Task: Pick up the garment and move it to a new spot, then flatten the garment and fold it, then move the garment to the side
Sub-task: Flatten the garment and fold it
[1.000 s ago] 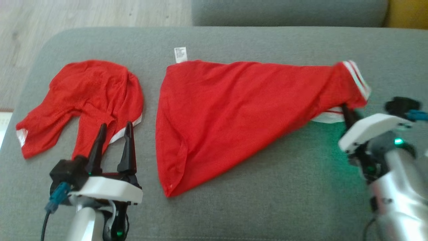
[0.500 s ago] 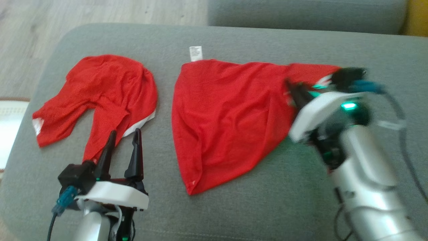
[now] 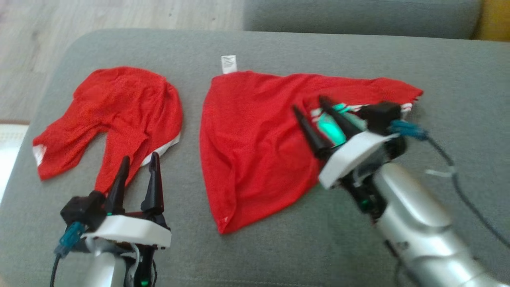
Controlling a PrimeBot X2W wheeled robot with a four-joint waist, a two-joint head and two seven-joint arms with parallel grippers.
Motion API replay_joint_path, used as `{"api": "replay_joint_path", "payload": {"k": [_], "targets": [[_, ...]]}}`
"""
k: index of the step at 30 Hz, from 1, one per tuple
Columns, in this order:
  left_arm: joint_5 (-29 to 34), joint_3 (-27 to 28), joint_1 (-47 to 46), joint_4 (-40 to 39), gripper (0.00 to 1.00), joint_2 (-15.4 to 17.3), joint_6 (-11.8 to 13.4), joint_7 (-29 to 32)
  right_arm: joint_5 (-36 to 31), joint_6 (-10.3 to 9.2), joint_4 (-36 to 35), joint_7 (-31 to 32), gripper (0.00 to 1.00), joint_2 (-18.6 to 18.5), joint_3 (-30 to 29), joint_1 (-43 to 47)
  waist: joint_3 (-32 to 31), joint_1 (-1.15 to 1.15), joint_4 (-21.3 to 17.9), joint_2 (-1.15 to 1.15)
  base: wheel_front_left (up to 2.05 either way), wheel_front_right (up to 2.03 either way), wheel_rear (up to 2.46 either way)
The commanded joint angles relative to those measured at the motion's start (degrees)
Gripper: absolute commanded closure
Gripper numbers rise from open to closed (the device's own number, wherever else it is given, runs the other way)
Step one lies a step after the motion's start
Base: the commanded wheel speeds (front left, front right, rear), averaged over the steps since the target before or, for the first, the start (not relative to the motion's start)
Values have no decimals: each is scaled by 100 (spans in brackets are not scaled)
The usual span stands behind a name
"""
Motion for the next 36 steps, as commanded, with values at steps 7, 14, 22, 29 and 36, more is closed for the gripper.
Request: {"api": "replay_joint_path", "payload": {"k": [7, 14, 22, 29, 36], "targets": [[-100, 179, -32, -203, 0, 15, 25, -52, -100, 44, -893, 4, 0, -848, -260, 247, -166, 0, -420, 0, 0, 0, 0], [-119, 127, -63, -175, 0, 15, -2, -52, -201, 44, -1108, 916, 0, -1217, -513, 1128, -157, 0, -347, 0, 0, 0, 0], [-180, 114, -112, -144, 0, 15, -9, -52, -1013, 44, -1383, 1010, 0, -1205, -710, 1442, -54, 0, -210, 0, 0, 0, 0], [-251, 54, -191, -143, 0, 15, -1, -52, -1952, 44, -918, 1215, 0, -1231, -549, 1083, 88, 0, -107, 0, 0, 0, 0], [-310, 43, -253, -110, 0, 15, 9, -52, -2676, 44, -243, 1056, 0, -1303, -316, 588, 177, 0, 19, 0, 0, 0, 0]]}}
